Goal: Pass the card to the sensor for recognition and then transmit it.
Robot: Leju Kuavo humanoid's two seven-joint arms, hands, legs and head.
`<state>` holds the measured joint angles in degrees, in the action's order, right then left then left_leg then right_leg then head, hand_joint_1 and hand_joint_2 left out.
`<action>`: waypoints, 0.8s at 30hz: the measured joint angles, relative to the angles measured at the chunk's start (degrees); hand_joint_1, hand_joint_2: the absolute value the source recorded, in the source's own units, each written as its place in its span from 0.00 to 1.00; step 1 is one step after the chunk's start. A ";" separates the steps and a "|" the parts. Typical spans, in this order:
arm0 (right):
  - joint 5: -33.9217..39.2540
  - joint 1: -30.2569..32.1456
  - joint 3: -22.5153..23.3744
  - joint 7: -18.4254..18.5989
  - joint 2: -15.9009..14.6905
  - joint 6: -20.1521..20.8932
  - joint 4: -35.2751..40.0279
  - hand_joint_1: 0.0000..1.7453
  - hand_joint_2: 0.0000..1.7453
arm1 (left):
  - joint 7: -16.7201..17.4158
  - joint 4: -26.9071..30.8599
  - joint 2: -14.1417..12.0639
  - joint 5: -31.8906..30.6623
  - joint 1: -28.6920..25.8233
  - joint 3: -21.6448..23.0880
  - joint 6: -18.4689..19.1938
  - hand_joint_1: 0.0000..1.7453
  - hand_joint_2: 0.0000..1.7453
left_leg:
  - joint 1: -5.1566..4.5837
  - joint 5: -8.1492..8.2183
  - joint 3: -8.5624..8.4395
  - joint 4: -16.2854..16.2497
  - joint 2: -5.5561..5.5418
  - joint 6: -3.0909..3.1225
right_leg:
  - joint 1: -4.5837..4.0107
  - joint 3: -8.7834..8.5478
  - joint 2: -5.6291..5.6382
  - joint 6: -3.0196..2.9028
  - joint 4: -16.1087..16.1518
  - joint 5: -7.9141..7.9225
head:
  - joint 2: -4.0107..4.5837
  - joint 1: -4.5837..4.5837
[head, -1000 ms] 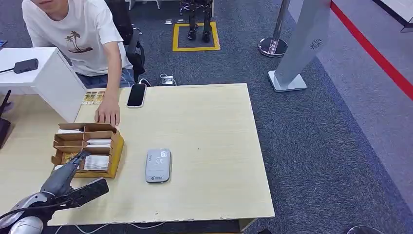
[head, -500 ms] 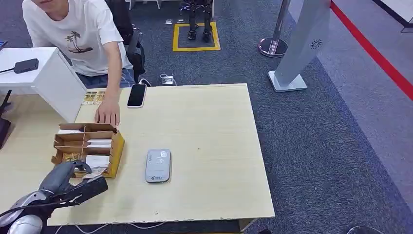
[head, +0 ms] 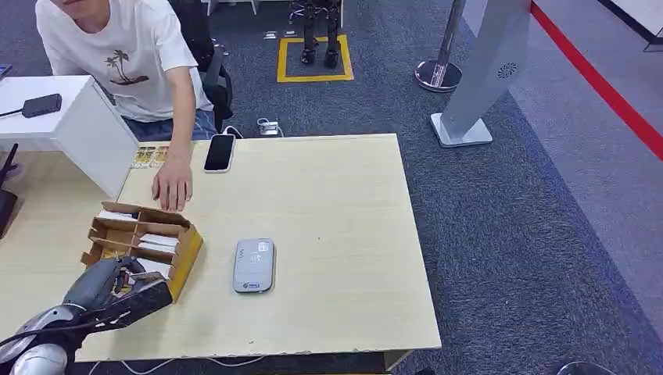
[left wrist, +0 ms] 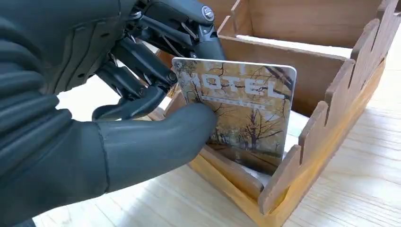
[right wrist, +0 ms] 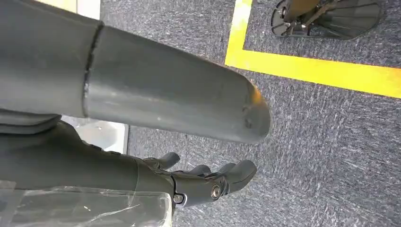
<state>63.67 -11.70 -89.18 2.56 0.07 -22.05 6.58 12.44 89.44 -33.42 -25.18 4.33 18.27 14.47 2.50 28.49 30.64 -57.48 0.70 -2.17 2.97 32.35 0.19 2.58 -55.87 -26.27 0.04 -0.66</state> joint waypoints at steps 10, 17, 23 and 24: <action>0.74 0.10 0.00 -0.37 0.00 0.00 0.00 0.00 0.00 | -0.50 0.37 -0.45 -0.24 0.06 -0.15 -0.04 1.00 1.00 | 0.00 0.00 -0.01 0.00 0.00 0.00 | 0.00 0.00 0.00 0.00 0.00 0.00 | 0.00 0.00; 1.47 0.53 0.00 -0.98 -0.02 -0.07 0.00 0.00 0.00 | -0.20 2.69 -2.93 0.48 1.76 -1.79 0.37 1.00 1.00 | 0.02 -0.01 -0.01 0.00 0.00 -0.01 | -0.02 0.01 0.00 0.00 -0.01 0.00 | 0.00 0.00; 2.23 1.04 0.00 -1.49 -0.02 -0.07 -0.02 0.00 0.00 | 0.70 4.59 -6.35 2.43 4.33 -4.78 1.37 1.00 1.00 | 0.04 -0.01 -0.01 0.00 0.00 -0.01 | -0.03 0.01 0.01 -0.01 -0.02 0.01 | -0.02 0.00; 2.34 1.09 0.00 -1.55 -0.02 -0.09 -0.02 0.00 0.00 | 0.79 4.72 -6.67 2.60 4.99 -5.14 1.68 1.00 1.00 | 0.04 -0.01 -0.01 0.00 -0.01 -0.01 | -0.03 0.01 0.00 -0.01 -0.02 0.01 | 0.00 0.00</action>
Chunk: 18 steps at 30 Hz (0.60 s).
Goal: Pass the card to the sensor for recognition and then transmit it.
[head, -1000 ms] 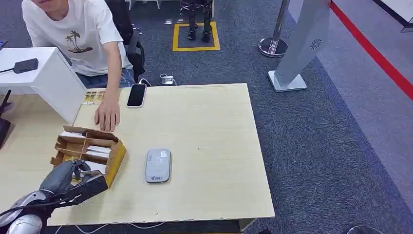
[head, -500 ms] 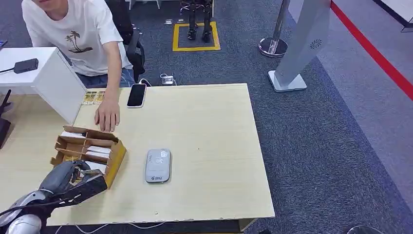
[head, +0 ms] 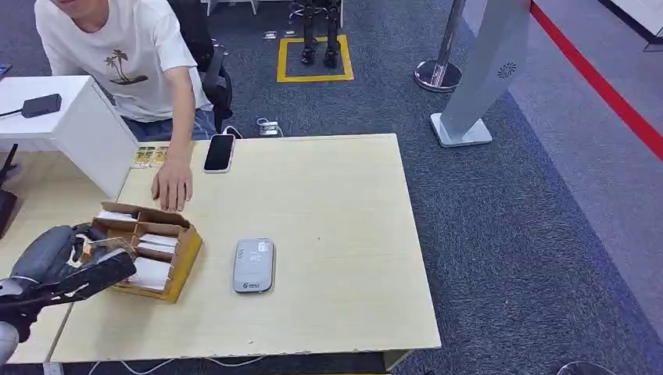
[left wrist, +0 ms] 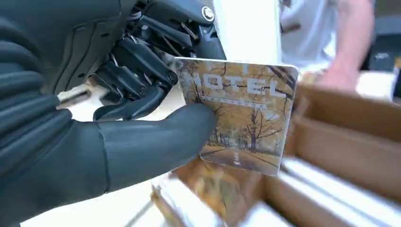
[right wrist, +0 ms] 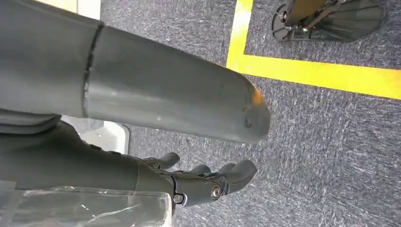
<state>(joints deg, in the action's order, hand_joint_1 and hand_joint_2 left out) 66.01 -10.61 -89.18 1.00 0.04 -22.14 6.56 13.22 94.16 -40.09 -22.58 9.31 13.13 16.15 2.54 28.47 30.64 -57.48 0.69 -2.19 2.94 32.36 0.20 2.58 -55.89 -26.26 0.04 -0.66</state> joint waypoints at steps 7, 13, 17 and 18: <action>0.57 0.07 0.00 -0.24 0.00 -0.09 0.00 0.00 0.00 | 1.01 0.33 -2.14 0.00 2.36 -2.80 -0.94 1.00 1.00 | -0.01 0.00 0.00 0.00 0.02 0.00 | 0.01 0.00 0.01 0.00 0.00 0.00 | 0.00 0.02; 0.59 0.10 0.00 -0.24 0.00 -0.07 0.00 0.00 0.00 | 1.09 0.20 -2.42 -2.72 2.81 -4.24 -2.76 1.00 1.00 | 0.00 0.00 0.00 0.00 0.02 0.00 | 0.00 0.00 0.01 0.00 0.00 0.00 | 0.00 0.02; 0.30 0.14 0.00 -0.15 0.02 0.00 0.00 0.00 0.00 | 0.96 -1.95 -1.61 -7.72 2.94 -5.62 -5.60 1.00 1.00 | -0.01 0.00 -0.01 0.00 0.02 0.00 | 0.00 0.01 0.02 0.00 0.00 0.00 | 0.00 0.02; 0.07 0.13 0.00 -0.09 0.02 0.00 0.00 0.00 0.00 | 0.79 -3.12 -1.04 -8.89 2.95 -6.25 -6.25 1.00 1.00 | 0.00 0.00 -0.01 0.00 0.02 0.00 | 0.00 0.01 0.01 0.00 0.00 0.00 | 0.00 0.00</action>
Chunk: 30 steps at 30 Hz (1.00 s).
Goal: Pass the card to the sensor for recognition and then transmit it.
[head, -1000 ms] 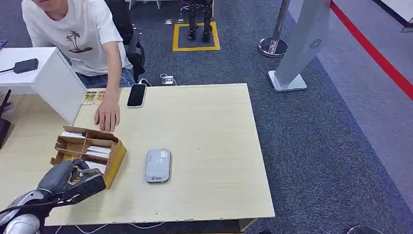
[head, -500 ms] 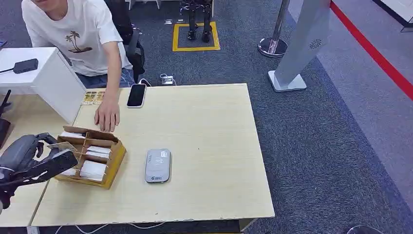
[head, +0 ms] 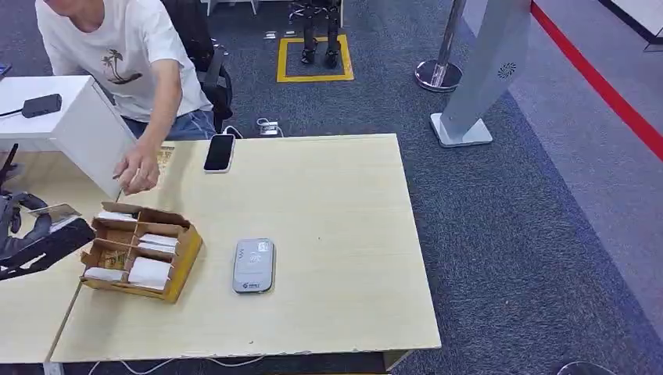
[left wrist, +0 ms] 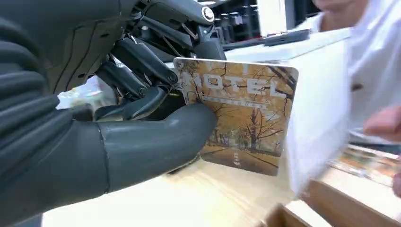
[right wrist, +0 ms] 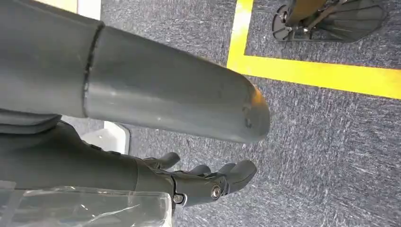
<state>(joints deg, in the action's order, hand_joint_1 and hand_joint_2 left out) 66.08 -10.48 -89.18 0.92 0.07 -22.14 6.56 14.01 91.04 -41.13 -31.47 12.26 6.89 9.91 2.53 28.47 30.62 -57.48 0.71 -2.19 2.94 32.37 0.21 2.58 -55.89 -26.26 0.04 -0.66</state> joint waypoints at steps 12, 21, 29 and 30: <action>-1.84 -0.08 -0.02 0.61 -0.02 -0.07 -0.04 0.00 0.00 | -2.32 -13.63 4.68 -3.33 5.71 -3.44 -2.41 1.00 1.00 | 0.00 -0.02 0.00 -0.02 -0.02 0.01 | 0.00 0.02 -0.01 -0.04 0.00 0.03 | 0.00 -0.02; -2.89 -0.50 -0.02 0.70 -0.02 0.02 -0.04 0.00 0.00 | -8.13 -29.83 8.68 -4.55 20.26 -3.11 0.89 1.00 1.00 | -0.01 -0.16 0.02 -0.05 -0.10 -0.03 | 0.00 0.03 -0.07 -0.06 0.00 0.13 | 0.00 -0.04; -3.68 -0.91 0.00 1.12 -0.02 0.09 -0.04 0.00 0.00 | -8.24 -37.84 14.88 -3.92 29.70 1.52 2.35 1.00 1.00 | -0.02 -0.20 0.04 -0.09 -0.04 -0.02 | 0.01 0.04 0.01 0.02 -0.01 0.24 | 0.00 -0.04; -3.68 -0.93 0.00 1.12 -0.02 0.09 -0.04 0.00 0.00 | -8.24 -38.33 15.30 -3.90 30.25 1.81 2.31 1.00 1.00 | -0.01 -0.21 0.04 -0.10 -0.01 -0.02 | 0.00 0.05 0.03 0.02 -0.01 0.25 | 0.00 -0.04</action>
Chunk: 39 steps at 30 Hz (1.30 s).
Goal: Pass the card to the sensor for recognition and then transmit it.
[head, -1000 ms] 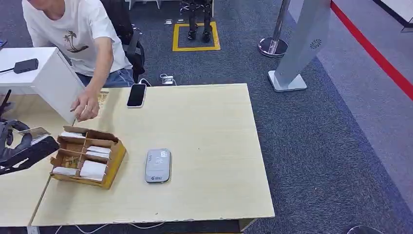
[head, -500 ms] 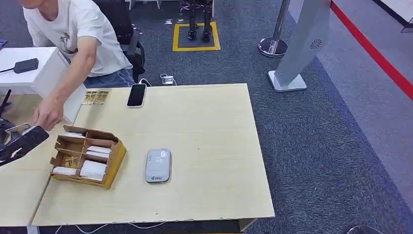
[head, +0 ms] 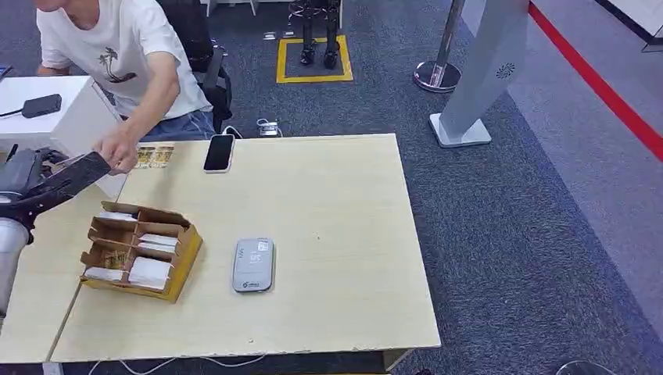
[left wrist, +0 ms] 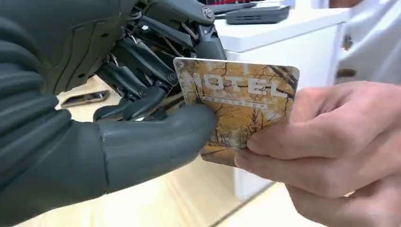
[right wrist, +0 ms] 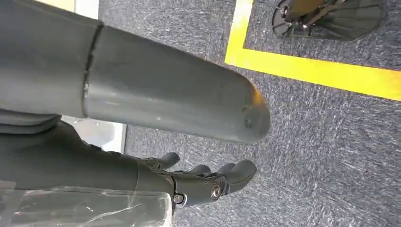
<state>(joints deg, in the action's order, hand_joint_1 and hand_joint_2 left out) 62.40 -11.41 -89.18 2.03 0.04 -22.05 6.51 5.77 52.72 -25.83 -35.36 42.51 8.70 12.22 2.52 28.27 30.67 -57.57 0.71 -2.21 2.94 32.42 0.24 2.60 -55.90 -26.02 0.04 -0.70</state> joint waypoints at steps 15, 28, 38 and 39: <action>0.35 -0.02 0.00 -0.02 0.00 0.00 0.00 0.00 0.00 | 0.17 -3.47 4.70 1.18 3.47 1.24 -2.56 0.00 0.00 | 0.00 0.00 0.07 0.00 0.07 0.00 | 0.00 0.10 0.08 0.00 -0.01 -0.01 | 0.00 -0.04; 0.85 0.10 -0.02 -0.09 0.00 -0.11 -0.02 0.00 0.00 | 0.55 -3.89 5.07 2.40 3.46 1.35 -4.00 0.00 0.00 | 0.00 0.00 0.09 0.00 0.07 0.00 | 0.00 0.10 0.08 0.00 -0.03 0.00 | 0.00 -0.04; 2.10 0.30 0.00 -0.77 -0.11 -0.68 -0.04 0.00 0.00 | 0.57 -1.37 4.76 5.05 0.68 1.38 -4.98 0.00 0.00 | 0.00 0.00 0.10 0.01 0.07 0.00 | 0.00 0.10 0.08 0.00 -0.03 0.00 | 0.00 -0.04; 2.47 0.44 0.00 -0.94 -0.15 -0.87 -0.04 0.00 0.00 | 0.57 -0.32 4.68 5.44 -0.11 1.38 -5.22 0.00 0.00 | 0.00 0.00 0.10 0.01 0.07 0.00 | 0.00 0.10 0.08 0.00 -0.03 0.00 | 0.00 -0.04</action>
<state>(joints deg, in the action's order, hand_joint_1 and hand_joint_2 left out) 64.87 -10.97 -89.18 1.09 -0.11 -22.93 6.47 6.34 52.40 -21.16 -29.92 42.40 10.08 6.99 2.52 28.26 30.76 -57.57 0.77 -2.21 2.94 32.52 0.32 2.60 -55.92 -26.02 0.04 -0.74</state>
